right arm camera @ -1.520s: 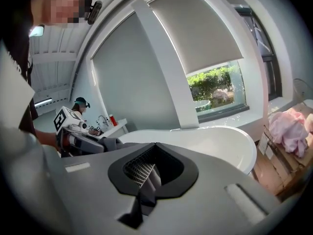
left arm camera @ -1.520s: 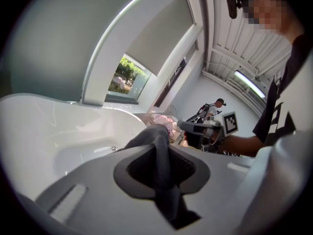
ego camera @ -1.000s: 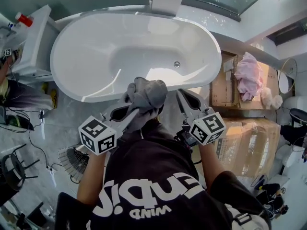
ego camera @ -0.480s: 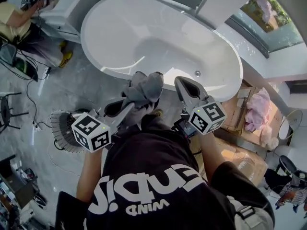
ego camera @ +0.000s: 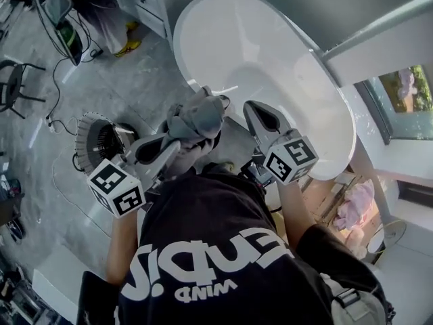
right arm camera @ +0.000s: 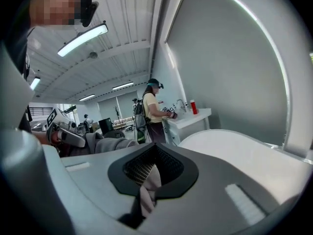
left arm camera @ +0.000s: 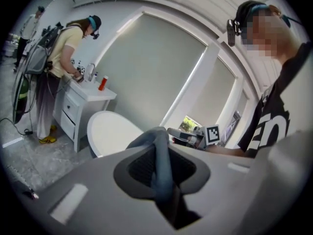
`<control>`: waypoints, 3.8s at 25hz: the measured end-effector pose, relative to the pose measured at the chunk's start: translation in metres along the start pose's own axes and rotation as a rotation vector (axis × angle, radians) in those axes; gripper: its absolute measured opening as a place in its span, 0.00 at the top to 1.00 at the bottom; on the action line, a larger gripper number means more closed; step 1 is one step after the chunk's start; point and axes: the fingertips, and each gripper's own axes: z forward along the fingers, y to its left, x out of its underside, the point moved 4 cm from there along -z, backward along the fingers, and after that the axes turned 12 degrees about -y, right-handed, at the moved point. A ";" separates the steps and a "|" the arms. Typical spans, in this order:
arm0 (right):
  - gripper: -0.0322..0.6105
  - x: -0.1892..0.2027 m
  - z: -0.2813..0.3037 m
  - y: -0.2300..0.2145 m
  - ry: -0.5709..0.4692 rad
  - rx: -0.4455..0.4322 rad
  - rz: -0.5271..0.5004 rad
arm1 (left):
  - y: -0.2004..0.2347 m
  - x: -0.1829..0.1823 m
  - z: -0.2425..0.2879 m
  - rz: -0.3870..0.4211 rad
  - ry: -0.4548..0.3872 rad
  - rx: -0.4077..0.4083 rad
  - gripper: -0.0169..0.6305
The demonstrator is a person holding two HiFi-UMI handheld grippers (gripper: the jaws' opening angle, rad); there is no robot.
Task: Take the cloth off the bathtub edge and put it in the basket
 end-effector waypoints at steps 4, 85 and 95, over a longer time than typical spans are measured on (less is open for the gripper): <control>0.94 0.004 0.062 0.053 0.030 -0.126 -0.026 | 0.026 -0.016 -0.056 -0.009 -0.080 -0.074 0.90; 0.94 0.146 0.384 0.379 0.438 -1.068 -0.020 | 0.252 -0.070 -0.354 -0.018 -0.564 -1.143 0.90; 0.94 0.234 0.381 0.377 0.553 -0.985 0.021 | 0.328 0.050 -0.346 -0.163 -0.525 -1.166 0.91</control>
